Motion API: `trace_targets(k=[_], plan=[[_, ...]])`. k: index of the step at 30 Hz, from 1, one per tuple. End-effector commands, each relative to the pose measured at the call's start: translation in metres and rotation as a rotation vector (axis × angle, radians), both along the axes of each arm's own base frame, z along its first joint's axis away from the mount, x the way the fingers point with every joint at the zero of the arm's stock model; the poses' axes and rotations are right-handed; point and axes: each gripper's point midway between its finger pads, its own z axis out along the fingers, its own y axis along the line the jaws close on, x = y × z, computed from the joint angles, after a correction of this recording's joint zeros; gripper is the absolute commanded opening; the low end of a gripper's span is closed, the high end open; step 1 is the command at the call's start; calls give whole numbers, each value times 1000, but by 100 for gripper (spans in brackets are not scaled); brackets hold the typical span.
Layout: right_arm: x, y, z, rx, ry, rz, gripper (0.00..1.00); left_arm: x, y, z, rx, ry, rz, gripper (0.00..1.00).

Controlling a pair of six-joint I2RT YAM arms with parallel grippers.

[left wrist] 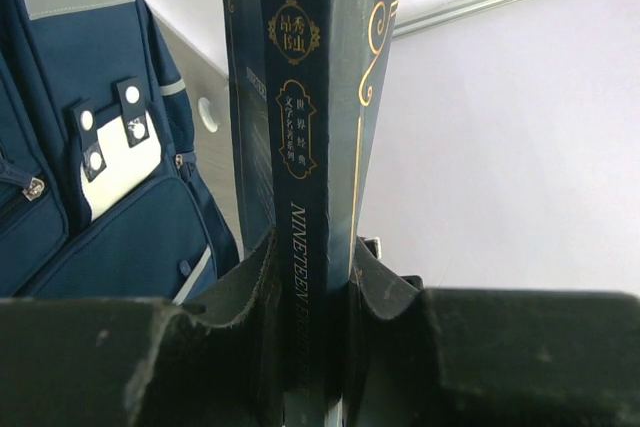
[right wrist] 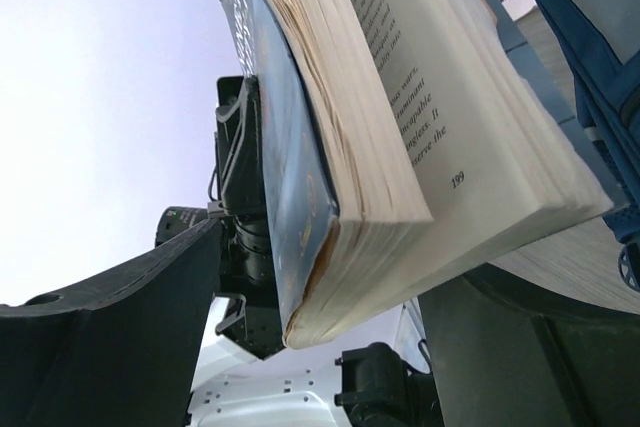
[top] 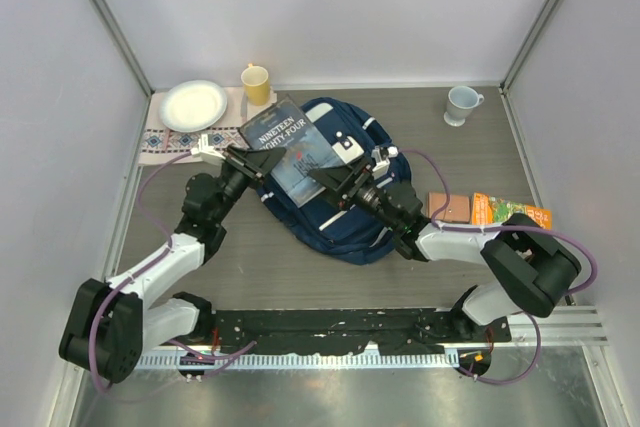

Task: Pack the student bag
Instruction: Pick up the book from the center of the board.

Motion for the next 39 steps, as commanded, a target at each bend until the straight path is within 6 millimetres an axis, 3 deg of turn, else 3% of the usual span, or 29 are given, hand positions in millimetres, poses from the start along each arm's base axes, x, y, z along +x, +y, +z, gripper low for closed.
trace_targets(k=[1, 10, 14, 20, 23, 26, 27, 29, 30, 31, 34, 35, 36, 37, 38, 39], plan=[[12, -11, 42, 99, -112, -99, 80, -15, -2, 49, -99, -157, -36, 3], [19, -27, 57, 249, -91, -172, 77, -12, -1, 45, -103, -148, -25, 3], [18, -20, 55, 223, -86, -155, 70, -10, -6, 39, -99, -137, -43, 3], [19, -11, 51, 190, -88, -130, 53, -10, -13, 30, -93, -120, -66, 3], [20, -8, 50, 181, -93, -123, 41, -10, -16, 25, -90, -107, -82, 3], [19, -11, 51, 170, -112, -135, 21, -12, -19, 24, -86, -105, -94, 6], [19, -12, 51, 154, -129, -143, 12, -13, -19, 21, -81, -101, -96, 10], [20, -15, 52, 127, -144, -164, 4, -14, -18, 16, -66, -97, -95, 26], [18, -20, 63, 126, -171, -176, 1, -15, -18, 10, -52, -80, -96, 35], [21, -21, 53, 53, -166, -198, 1, -16, -19, 6, -32, -68, -103, 56], [24, -39, 52, -94, -195, -290, 1, -18, -20, -11, 82, -22, -106, 76], [26, -46, 50, -130, -184, -321, 1, -17, -18, -11, 136, -40, -96, 80], [34, -61, 34, -221, -131, -397, 1, -17, -17, -30, 204, 25, -96, 83], [30, -73, 47, -235, -158, -434, 1, -19, -13, -29, 240, 22, -85, 86], [31, -84, 46, -289, -176, -477, 1, -17, -10, -28, 274, 23, -64, 87], [35, -98, 35, -372, -137, -535, 1, -19, -5, -44, 354, 60, -59, 89]])
